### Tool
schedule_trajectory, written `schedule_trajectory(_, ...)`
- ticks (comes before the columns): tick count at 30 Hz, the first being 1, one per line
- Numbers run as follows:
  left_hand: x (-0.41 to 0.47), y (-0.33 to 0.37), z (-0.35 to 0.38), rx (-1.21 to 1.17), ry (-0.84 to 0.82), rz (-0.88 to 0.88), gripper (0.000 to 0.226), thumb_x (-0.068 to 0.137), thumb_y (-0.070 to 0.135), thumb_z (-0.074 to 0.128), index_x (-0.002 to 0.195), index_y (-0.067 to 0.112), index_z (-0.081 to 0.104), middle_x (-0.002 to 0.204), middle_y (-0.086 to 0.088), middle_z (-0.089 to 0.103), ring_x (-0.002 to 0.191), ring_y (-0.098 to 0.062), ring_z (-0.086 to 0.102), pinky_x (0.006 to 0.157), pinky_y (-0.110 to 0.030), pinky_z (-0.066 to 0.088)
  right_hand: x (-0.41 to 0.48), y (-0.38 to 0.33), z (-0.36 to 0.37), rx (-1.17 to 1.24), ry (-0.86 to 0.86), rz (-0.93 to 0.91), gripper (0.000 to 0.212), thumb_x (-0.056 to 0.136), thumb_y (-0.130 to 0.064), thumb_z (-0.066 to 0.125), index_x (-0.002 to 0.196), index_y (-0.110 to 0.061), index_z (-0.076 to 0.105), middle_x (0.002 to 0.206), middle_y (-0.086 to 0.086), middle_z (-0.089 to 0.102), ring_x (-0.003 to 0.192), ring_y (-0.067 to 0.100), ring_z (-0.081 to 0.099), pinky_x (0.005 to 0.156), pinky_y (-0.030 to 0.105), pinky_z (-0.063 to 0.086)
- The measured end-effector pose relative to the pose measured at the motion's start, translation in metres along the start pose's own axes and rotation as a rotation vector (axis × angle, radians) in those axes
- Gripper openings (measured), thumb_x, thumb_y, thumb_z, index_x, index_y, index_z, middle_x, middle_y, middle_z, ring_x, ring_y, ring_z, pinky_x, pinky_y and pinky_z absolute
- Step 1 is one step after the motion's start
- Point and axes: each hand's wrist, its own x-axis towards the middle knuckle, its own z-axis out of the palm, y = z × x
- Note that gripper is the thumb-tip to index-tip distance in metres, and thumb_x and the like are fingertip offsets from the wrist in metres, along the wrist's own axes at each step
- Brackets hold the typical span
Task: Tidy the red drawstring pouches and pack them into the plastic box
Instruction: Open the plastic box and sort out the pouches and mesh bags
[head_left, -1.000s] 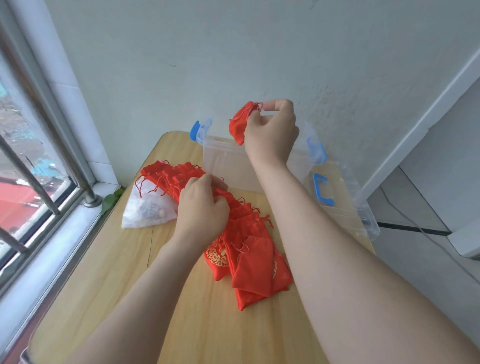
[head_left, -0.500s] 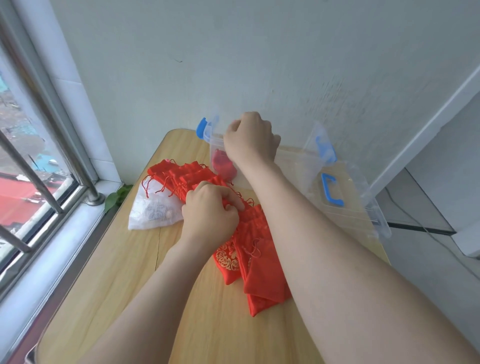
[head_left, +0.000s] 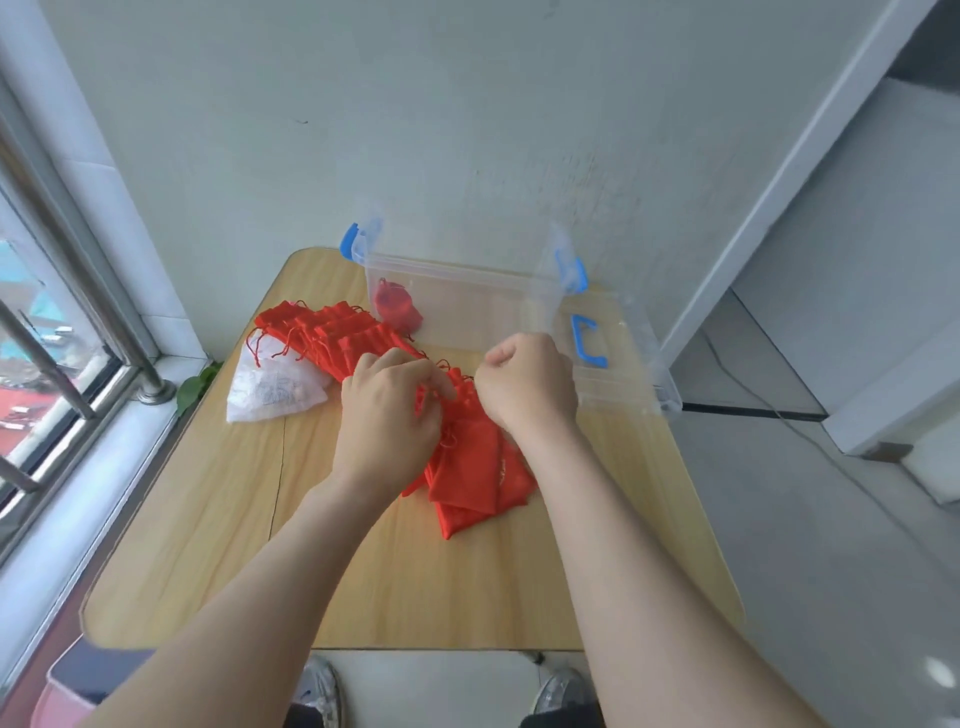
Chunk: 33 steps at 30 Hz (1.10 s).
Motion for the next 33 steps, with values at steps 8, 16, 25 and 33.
schedule_trajectory(8,-0.030,0.014,-0.019,-0.036,-0.103,-0.110,0.034,0.082,-0.003,0.066,0.088,0.029,0.078,0.086,0.019,0.072,0.073,0.001,0.062,0.072,-0.015,0.045,-0.035,0.059,0.012,-0.009,-0.157,-0.059,0.040,0.083,-0.048,0.076,0.117,-0.028,0.072,0.103,-0.005,0.074,0.108,0.023,0.069,0.095,0.040,0.058)
schedule_trajectory(16,-0.029,0.034,-0.005,-0.088,-0.147,-0.393,0.039,0.084,0.002,0.053,0.104,0.024,0.078,0.097,0.006,0.076,0.096,-0.020,0.071,0.081,-0.034,0.058,-0.018,0.067,0.008,0.078,-0.144,-0.207,0.009,0.090,-0.027,0.079,0.097,-0.027,0.073,0.079,-0.011,0.065,0.082,0.012,0.066,0.073,0.027,0.052)
schedule_trajectory(25,-0.005,0.056,-0.008,-0.288,-0.042,-0.326,0.048,0.080,0.014,0.036,0.101,0.022,0.079,0.088,0.010,0.077,0.090,-0.018,0.075,0.089,-0.046,0.061,0.007,0.064,-0.015,0.481,0.038,-0.297,0.021,0.101,-0.030,0.059,0.117,-0.018,0.067,0.113,-0.006,0.075,0.109,0.014,0.070,0.101,0.046,0.056)
schedule_trajectory(33,0.004,0.075,-0.011,-0.570,-0.109,-0.265,0.025,0.104,0.034,0.067,0.088,0.018,0.078,0.065,0.012,0.073,0.060,0.000,0.067,0.056,-0.018,0.050,-0.005,0.064,-0.018,0.621,0.055,-0.339,0.015,0.090,-0.010,0.083,0.102,-0.019,0.082,0.090,-0.005,0.082,0.085,0.013,0.079,0.085,0.043,0.065)
